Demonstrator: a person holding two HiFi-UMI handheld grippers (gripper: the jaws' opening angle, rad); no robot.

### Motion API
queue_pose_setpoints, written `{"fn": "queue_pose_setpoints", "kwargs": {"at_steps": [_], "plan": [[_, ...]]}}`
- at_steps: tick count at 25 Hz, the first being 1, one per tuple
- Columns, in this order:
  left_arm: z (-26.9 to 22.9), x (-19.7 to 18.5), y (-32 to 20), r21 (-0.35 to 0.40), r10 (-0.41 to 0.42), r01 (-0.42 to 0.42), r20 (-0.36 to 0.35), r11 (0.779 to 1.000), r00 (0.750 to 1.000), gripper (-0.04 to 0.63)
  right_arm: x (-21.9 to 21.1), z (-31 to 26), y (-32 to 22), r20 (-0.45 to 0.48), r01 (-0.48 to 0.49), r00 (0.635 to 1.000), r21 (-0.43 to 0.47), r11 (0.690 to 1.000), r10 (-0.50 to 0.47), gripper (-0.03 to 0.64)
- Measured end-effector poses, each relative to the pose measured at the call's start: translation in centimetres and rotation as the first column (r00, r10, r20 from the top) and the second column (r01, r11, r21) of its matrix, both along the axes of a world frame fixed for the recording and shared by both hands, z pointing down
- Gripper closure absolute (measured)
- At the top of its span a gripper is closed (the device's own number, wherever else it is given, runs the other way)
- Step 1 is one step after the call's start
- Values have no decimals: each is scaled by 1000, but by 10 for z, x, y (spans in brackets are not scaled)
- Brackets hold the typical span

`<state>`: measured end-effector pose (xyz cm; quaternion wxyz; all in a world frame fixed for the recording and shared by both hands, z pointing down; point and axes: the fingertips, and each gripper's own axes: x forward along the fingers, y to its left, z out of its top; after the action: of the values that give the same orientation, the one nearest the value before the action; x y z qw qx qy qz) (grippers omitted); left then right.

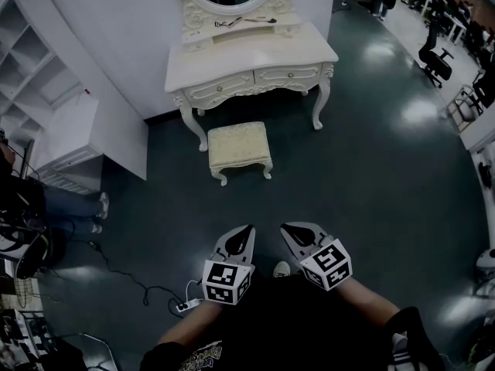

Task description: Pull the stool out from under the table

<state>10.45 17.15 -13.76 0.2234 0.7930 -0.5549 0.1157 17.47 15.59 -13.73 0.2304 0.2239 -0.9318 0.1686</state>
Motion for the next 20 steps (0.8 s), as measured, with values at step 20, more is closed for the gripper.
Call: {"fn": "queue_pose_setpoints", "kwargs": {"at_steps": [20], "plan": [[0, -12, 15, 10, -28, 28, 3, 1000, 1000, 588, -14, 1, 14, 6, 26, 1000, 1, 1000, -26, 589]]}}
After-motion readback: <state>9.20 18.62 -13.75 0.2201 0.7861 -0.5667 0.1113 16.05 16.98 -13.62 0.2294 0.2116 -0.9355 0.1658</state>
